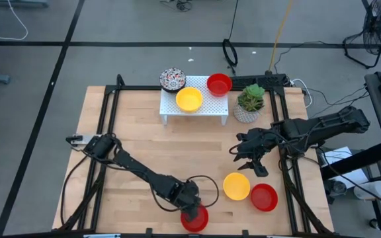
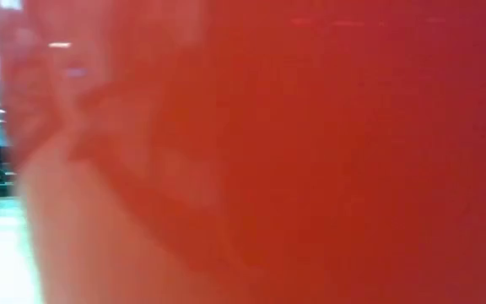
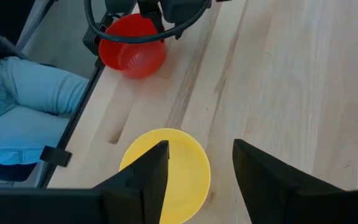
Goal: Pick & Place Mini bowls
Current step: Stack the red bowl on the red bowl on the shelf
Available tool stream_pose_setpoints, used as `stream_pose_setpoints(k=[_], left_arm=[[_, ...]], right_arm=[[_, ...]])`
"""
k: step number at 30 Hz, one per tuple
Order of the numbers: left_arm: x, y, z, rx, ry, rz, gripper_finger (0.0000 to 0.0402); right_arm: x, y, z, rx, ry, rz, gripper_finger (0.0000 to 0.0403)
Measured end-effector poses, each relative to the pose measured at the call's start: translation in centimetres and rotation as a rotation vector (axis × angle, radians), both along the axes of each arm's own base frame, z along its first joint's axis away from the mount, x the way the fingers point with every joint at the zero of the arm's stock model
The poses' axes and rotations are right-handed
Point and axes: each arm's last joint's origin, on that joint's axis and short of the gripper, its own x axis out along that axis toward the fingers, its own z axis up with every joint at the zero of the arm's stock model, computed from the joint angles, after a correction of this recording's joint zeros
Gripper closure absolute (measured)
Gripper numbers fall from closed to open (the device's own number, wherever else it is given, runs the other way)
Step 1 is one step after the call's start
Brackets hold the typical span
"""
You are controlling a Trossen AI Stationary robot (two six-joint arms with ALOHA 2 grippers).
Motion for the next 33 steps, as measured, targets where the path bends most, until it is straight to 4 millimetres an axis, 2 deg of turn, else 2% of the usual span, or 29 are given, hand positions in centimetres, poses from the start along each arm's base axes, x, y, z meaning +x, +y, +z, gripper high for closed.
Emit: stream_pose_setpoints(k=[3, 5, 8, 12, 16, 20, 24, 26, 33], left_arm=[[0.2, 0.5, 0.0, -0.007, 0.002, -0.047, 0.0372], [0.5, 1.0, 0.0, -0.015, 0.005, -0.062, 0.0390], [1.0, 2.0, 0.1, -0.007, -0.005, -0.079, 0.0384], [1.6, 4.0, 1.6, 0.006, -0.048, -0.104, 0.0388], [2.3, 7.3, 3.9, 0.038, -0.120, -0.116, 0.0393], [2.8, 10.9, 6.1, 0.094, -0.195, -0.117, 0.0381], [3.4, 14.4, 6.3, 0.111, -0.202, -0.089, 0.0393], [3.5, 15.9, 6.3, 0.089, -0.198, -0.086, 0.0395], [3.8, 19.5, 6.3, 0.103, -0.209, -0.084, 0.0384]], right_arm=[[0.0, 0.0, 0.0, 0.000, 0.000, 0.000, 0.0234], [0.0, 0.0, 0.0, 0.000, 0.000, 0.001, 0.0234], [0.0, 0.0, 0.0, -0.004, -0.003, 0.005, 0.0234], [0.0, 0.0, 0.0, -0.013, -0.010, 0.016, 0.0234], [0.0, 0.3, -0.1, -0.077, -0.058, 0.107, 0.0234], [0.3, 1.4, -1.7, -0.164, -0.189, 0.264, 0.0234], [0.3, 2.7, -4.2, -0.250, -0.328, 0.403, 0.0234], [0.2, 3.1, -5.2, -0.309, -0.373, 0.419, 0.0234], [0.9, 3.8, -6.7, -0.551, -0.488, 0.313, 0.0234]])
